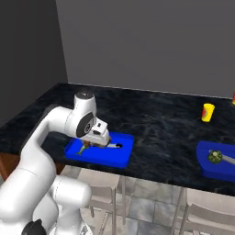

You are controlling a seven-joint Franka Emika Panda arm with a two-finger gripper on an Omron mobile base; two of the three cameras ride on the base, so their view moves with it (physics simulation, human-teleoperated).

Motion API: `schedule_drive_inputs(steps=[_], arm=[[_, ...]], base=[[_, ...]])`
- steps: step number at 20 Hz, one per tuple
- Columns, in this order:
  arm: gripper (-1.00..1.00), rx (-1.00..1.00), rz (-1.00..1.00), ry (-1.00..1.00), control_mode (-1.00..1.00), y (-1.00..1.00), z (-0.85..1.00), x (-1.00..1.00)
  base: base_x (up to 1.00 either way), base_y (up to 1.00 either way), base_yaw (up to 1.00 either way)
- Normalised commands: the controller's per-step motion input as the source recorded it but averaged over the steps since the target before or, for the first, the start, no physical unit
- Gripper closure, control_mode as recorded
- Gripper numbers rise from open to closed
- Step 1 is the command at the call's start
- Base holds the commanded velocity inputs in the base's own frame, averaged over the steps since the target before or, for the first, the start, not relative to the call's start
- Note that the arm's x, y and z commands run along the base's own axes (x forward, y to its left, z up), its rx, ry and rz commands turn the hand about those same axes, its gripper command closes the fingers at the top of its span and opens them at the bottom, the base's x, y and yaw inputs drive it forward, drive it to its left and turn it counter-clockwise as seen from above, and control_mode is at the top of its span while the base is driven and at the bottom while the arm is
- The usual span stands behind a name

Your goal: Gather the cucumber and broccoli from the fridge and place them on a tray on the dining counter. Then gather the chicken drumstick and fish from the fridge and place them on the other tray.

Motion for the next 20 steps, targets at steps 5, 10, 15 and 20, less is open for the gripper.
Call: schedule_drive_inputs(steps=[5,10,15,20], arm=[[1.0,-0.01,-0.03,0.01,-1.0,-0.05,-0.26,0.19],[1.0,0.0,-0.05,0.01,-1.0,-0.02,-0.24,0.21],[1.0,0.0,-0.04,0.0,-1.0,0.0,-0.16,0.13],[1.0,0.0,-0.02,0.01,-1.0,0.0,-0.11,0.05]], base=[[0.0,0.0,0.0],[0.0,0.0,0.0],[0.0,0.0,0.0],[0.0,0.0,0.0]])
